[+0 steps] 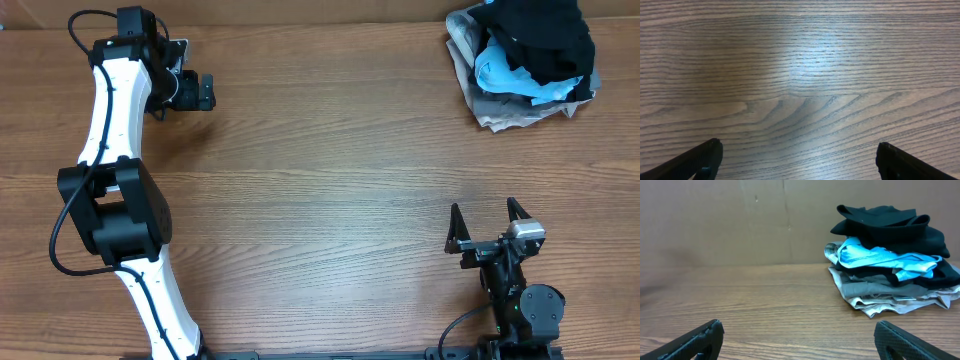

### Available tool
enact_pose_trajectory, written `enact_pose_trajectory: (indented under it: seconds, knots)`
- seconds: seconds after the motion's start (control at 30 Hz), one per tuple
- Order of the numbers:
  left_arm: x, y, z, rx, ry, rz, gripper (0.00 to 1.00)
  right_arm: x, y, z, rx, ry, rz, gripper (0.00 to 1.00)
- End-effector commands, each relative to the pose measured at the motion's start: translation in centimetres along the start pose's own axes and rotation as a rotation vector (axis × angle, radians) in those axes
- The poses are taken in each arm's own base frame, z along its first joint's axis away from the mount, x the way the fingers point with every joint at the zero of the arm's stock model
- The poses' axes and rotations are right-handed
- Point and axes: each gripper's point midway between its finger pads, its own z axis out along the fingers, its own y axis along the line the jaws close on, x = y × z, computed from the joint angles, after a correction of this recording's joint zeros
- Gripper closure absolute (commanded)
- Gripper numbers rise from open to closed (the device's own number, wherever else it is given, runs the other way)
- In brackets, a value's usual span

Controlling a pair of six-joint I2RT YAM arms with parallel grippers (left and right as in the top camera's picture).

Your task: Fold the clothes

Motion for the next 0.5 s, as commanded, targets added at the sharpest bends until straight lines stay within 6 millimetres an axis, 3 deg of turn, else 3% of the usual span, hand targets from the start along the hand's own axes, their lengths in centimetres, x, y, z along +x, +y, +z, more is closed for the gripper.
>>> enact_pose_trajectory:
  seconds: [0.0,0.2,0.47]
  knots:
    - [-0.3,-0.5,-1.3,0.001,-0.025,-0.011,0.0,0.1,-0.2,0.0,0.009,-0.006,0.004,0.0]
    - [-2.2,-1.7,-8.7,-0.012,-0.18,0.018,0.0,0.1,-0.2,0.0,0.009,-0.006,0.004,0.0]
    - [-2.1,-4.8,-23.3,-0.031,-0.476,0.081,0.0,0.1,-0.2,0.0,0.009,-0.006,0.004,0.0]
